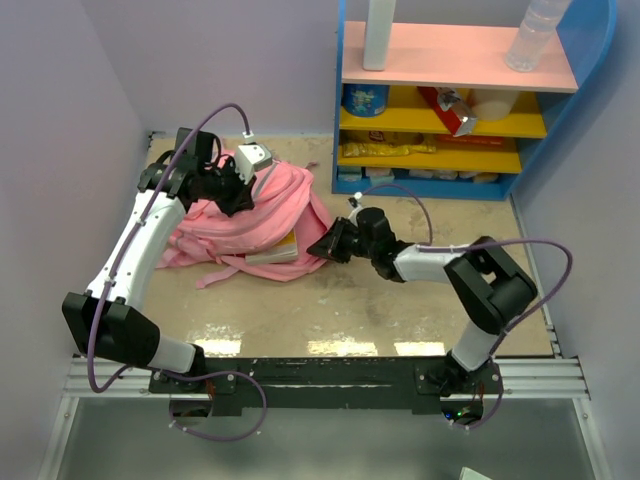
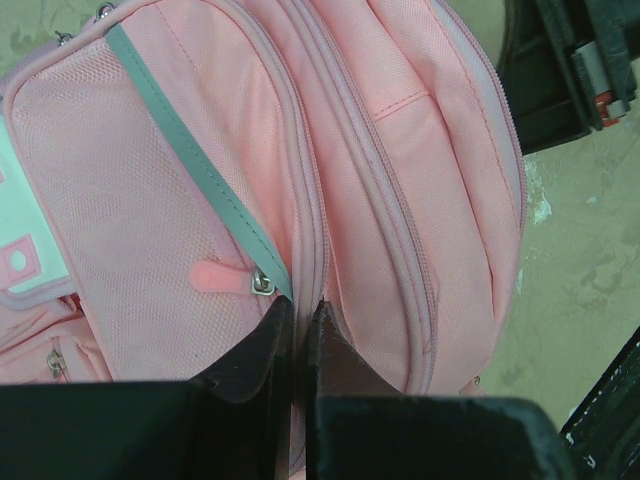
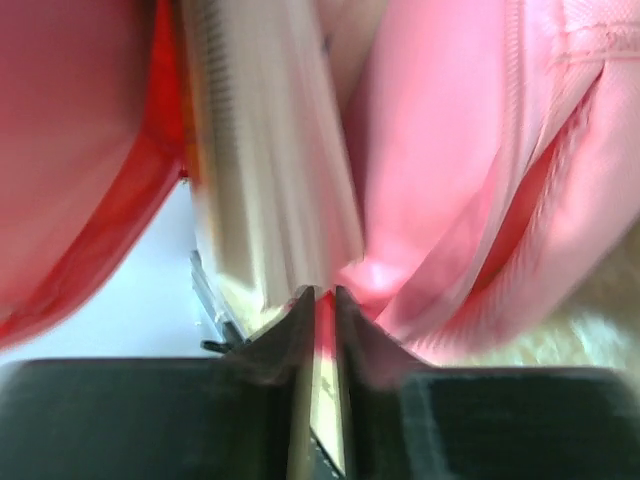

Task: Pack the student bag
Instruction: Place the book in the student bag.

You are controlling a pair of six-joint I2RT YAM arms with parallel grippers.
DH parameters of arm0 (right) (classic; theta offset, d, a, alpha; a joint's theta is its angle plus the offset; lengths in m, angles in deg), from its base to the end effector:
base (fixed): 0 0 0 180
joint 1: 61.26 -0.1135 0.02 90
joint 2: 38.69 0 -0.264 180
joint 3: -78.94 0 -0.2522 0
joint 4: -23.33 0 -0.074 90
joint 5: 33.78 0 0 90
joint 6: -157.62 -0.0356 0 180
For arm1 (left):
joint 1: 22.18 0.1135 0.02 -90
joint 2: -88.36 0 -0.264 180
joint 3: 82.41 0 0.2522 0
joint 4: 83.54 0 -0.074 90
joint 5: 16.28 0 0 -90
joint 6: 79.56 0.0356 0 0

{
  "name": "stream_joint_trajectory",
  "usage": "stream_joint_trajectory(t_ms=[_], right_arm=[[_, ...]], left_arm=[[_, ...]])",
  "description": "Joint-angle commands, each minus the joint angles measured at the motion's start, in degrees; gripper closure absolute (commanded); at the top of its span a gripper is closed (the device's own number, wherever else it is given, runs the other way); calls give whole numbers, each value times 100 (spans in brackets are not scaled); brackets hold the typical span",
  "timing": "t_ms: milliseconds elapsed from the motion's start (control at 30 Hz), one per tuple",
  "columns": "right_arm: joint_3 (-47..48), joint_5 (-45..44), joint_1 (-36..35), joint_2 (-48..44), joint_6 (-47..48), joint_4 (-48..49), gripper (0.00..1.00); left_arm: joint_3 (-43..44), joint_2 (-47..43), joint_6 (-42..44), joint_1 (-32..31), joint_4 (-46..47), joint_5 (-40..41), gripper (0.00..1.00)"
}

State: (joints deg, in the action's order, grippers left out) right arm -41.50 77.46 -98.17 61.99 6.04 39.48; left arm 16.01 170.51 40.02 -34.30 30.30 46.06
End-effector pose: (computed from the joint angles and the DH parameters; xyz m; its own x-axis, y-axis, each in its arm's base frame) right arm 0.2770 0.2242 0.1618 -0.8839 0.3613 -0.2969 -0.0945 0.4838 0.8701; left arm 0.2840 -0.0779 0.3650 -0.4142 0.5361 -0.7356 0.7852 0.6192 0.0093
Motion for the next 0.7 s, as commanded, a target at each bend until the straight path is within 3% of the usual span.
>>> stream_joint_trajectory(t_ms=[0, 200, 667], right_arm=[[-203, -786, -97, -1155, 585, -291, 100], [-142, -1297, -624, -1412, 1306, -943, 100], [499, -1016, -932, -76, 850, -293, 100]], left_arm=[[349, -305, 65, -19, 459, -477, 100], [358, -270, 48, -19, 468, -512, 100], [340, -296, 74, -19, 441, -512, 100]])
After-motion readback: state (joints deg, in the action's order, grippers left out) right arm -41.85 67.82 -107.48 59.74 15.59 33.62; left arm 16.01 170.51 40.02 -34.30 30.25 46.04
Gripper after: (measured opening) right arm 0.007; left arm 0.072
